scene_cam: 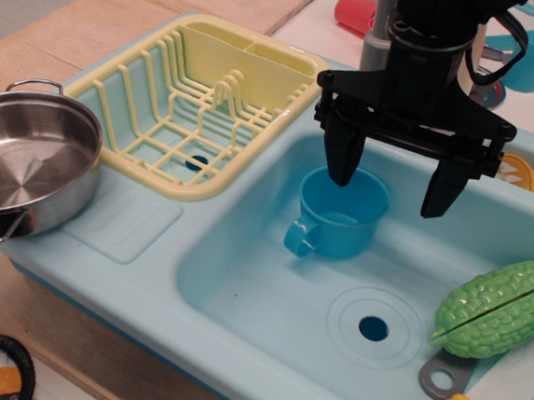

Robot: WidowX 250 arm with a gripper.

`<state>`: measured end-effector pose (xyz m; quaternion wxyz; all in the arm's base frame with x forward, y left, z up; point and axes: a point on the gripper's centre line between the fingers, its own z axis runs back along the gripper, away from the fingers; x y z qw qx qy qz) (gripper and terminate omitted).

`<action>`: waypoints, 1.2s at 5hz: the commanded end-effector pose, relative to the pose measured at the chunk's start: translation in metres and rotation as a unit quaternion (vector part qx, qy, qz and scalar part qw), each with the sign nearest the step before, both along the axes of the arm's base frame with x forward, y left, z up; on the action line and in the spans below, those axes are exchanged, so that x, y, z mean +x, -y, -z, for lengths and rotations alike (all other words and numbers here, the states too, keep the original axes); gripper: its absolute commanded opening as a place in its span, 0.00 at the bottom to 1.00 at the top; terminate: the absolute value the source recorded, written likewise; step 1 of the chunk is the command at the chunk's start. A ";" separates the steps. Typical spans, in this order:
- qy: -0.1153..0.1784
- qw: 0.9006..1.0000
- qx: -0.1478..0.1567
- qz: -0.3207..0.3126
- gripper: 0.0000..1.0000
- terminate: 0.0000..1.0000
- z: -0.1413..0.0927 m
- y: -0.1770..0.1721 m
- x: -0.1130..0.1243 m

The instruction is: Put cup into pot or pan

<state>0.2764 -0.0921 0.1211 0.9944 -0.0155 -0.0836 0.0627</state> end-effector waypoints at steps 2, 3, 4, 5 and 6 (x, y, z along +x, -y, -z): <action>-0.001 1.000 -0.012 -0.003 1.00 0.00 0.014 0.004 0.003; -0.003 1.000 -0.027 -0.002 1.00 0.00 0.029 0.005 0.006; -0.007 0.999 -0.049 0.006 1.00 0.00 0.047 0.003 0.006; 0.001 0.998 -0.059 -0.002 0.00 0.00 0.056 0.002 0.002; 0.005 0.998 -0.058 -0.002 0.00 0.00 0.056 0.002 0.001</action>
